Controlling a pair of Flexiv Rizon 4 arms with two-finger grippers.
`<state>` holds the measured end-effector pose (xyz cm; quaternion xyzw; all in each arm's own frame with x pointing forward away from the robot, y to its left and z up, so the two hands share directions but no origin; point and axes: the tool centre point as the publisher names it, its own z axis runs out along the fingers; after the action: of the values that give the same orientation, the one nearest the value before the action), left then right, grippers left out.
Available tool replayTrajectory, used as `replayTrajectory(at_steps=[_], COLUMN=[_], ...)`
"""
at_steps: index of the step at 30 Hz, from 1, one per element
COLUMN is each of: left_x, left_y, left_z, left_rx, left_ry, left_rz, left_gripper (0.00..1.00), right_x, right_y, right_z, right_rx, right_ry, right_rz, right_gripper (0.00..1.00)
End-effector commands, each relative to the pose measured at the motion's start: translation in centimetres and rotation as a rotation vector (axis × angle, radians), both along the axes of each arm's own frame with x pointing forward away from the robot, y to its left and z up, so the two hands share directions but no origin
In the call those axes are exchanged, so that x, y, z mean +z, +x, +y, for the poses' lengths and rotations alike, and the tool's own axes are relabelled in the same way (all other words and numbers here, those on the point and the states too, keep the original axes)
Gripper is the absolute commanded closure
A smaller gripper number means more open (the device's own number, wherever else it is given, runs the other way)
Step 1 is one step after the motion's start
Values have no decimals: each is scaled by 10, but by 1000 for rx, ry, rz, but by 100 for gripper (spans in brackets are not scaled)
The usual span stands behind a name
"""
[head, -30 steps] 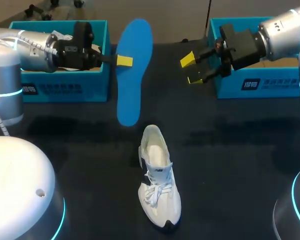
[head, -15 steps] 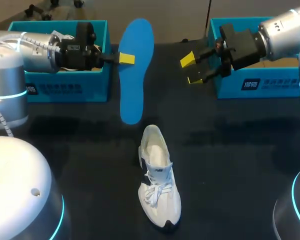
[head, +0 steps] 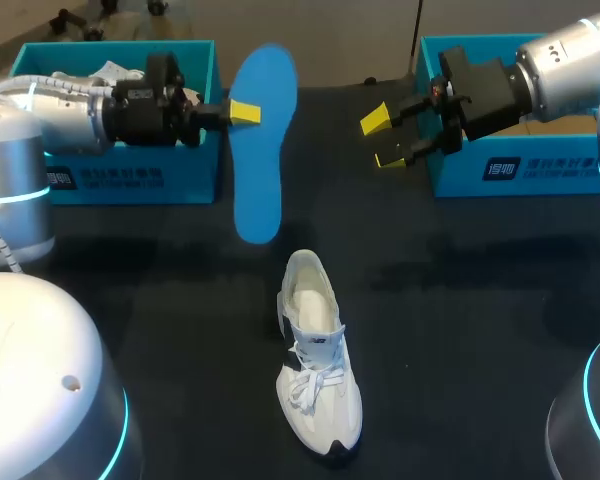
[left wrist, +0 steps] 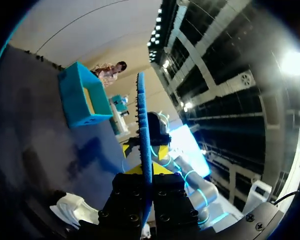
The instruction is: Take the shoe out of the shoebox, open the shoe tongue, remove and reinsert the insole, then place the shoe into the shoebox
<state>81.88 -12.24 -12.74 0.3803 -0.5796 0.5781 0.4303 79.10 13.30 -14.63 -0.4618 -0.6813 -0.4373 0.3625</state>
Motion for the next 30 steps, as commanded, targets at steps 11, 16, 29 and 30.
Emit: replayTrajectory(at_steps=[11, 16, 29, 30], left_x=[-18, -24, -36, -38], left_y=[-11, -9, -6, -5], left_z=[-5, -11, -17, -17], left_rx=[99, 110, 154, 160], left_ry=[55, 59, 49, 48], left_rz=[160, 196, 219, 223], left_gripper=[100, 100, 100, 100], right_x=[0, 0, 5, 6], right_y=[0, 0, 2, 3], right_z=[1, 1, 1, 1], right_rx=[-1, -1, -5, -9], right_ry=[-3, -3, -44, -52], right_rz=[1, 1, 10, 18], right_gripper=[0, 0, 0, 0])
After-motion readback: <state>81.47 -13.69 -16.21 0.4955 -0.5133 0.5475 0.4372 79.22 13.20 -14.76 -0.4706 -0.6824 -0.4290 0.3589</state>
